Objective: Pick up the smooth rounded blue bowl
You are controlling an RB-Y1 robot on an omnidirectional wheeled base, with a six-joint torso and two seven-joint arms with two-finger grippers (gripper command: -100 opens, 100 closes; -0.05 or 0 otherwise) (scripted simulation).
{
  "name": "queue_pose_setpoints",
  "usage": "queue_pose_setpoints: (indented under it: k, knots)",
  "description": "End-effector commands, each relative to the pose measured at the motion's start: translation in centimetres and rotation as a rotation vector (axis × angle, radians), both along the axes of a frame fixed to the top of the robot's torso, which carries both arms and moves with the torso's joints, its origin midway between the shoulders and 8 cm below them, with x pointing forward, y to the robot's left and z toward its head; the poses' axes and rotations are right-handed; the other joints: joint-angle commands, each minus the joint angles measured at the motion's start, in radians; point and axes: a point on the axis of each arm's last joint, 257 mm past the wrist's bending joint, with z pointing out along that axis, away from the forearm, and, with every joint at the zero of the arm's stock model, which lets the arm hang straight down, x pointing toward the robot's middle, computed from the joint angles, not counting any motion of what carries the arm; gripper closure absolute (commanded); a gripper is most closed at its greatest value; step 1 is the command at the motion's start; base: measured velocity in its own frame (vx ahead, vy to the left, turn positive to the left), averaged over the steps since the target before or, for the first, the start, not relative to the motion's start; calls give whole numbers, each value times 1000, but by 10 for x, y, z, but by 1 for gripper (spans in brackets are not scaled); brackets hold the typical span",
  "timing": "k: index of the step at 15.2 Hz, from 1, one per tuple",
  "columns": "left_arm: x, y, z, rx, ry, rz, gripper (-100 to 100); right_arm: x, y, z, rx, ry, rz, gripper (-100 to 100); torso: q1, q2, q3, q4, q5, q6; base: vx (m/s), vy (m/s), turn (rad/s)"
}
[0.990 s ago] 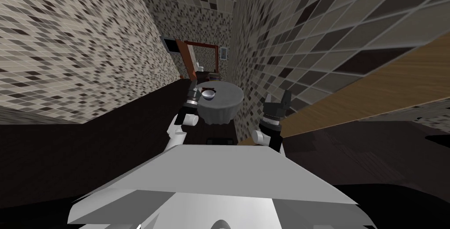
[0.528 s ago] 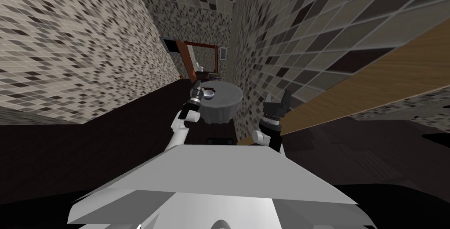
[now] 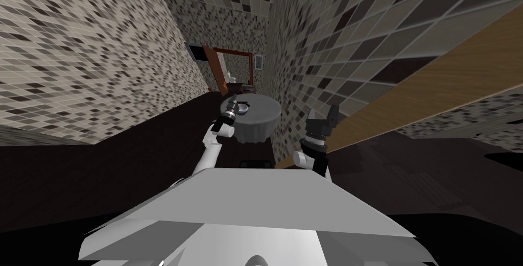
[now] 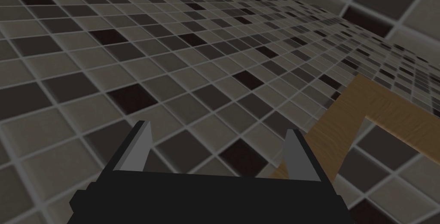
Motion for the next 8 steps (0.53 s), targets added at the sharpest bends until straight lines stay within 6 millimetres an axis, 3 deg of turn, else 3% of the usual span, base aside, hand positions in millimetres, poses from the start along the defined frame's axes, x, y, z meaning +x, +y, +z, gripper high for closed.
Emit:
queue_pose_setpoints:
  k: [1, 3, 4, 7, 8]
  knots:
    - [13, -5, -5, -4, 41, -7, -100, 0, 0, 0, 0, 0, 0, 0, 0, 0, 0, 0, 0, 0, -35, -20, -18]
    - [15, -5, -10, -2, 63, -6, -100, 0, 0, 0, 0, 0, 0, 0, 0, 0, 0, 0, 0, 0, -21, -9, -6]
    - [29, -9, -15, -10, 98, -14, -100, 0, 0, 0, 0, 0, 0, 0, 0, 0, 0, 0, 0, 0, -20, -7, -12]
    - [32, -10, -21, -6, 131, -13, -100, 0, 0, 0, 0, 0, 0, 0, 0, 0, 0, 0, 0, 0, -21, -10, -8]
    - [44, -14, -26, -15, 166, -19, -100, 0, 0, 0, 0, 0, 0, 0, 1, 0, 0, 0, 0, 0, -22, -11, -9]
